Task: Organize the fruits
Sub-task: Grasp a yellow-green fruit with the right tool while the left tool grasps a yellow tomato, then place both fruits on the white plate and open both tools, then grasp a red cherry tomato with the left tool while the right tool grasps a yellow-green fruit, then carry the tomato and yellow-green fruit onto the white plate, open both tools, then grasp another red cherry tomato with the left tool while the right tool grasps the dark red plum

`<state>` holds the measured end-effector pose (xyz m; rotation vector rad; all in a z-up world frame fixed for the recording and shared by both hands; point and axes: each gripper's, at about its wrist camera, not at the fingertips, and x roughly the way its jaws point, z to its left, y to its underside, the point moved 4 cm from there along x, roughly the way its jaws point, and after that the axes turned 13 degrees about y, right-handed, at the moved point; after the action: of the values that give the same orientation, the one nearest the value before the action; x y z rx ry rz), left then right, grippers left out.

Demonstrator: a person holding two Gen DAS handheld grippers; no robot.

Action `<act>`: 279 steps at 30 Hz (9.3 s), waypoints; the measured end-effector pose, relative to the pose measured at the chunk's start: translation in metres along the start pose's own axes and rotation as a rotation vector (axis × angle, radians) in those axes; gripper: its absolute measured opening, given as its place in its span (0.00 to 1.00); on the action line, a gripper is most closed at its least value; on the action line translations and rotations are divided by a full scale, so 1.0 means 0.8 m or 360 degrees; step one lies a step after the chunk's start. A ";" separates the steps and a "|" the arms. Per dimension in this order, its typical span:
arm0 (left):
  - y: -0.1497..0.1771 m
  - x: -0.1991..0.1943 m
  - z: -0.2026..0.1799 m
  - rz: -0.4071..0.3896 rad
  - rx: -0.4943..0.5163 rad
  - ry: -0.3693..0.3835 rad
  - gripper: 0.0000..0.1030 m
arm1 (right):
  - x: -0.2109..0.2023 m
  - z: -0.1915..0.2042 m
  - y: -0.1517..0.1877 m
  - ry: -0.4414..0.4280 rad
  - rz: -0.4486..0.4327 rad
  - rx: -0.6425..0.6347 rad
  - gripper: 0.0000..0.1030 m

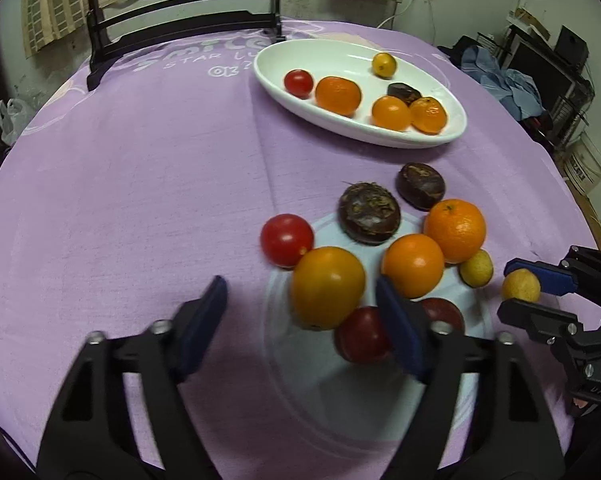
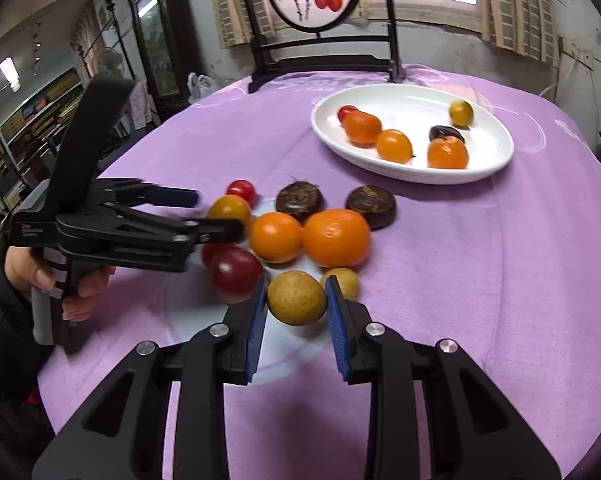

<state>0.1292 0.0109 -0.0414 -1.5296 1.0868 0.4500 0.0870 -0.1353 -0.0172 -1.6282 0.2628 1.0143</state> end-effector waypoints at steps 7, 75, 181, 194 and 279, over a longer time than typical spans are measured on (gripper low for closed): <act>-0.004 0.013 0.003 0.0030 -0.0114 0.0142 0.56 | 0.002 0.008 0.003 -0.0020 0.0014 -0.0017 0.30; -0.121 -0.024 -0.003 -0.0261 -0.0202 -0.0084 0.88 | 0.020 -0.104 -0.076 0.0253 -0.0074 0.0295 0.49; -0.125 -0.024 -0.047 -0.0180 0.0121 -0.0009 0.27 | 0.004 -0.093 -0.127 0.0230 -0.0197 0.0248 0.24; -0.206 0.083 -0.007 -0.0115 -0.0084 -0.0111 0.27 | 0.123 -0.141 -0.172 0.0145 -0.0031 0.0480 0.25; 0.000 0.005 0.025 -0.0076 -0.0031 -0.0075 0.29 | 0.064 0.051 -0.009 0.0242 0.0188 0.0059 0.38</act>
<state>0.1367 0.0274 -0.0498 -1.5510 1.0104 0.4627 0.1030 -0.0801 -0.0487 -1.6740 0.4825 0.9690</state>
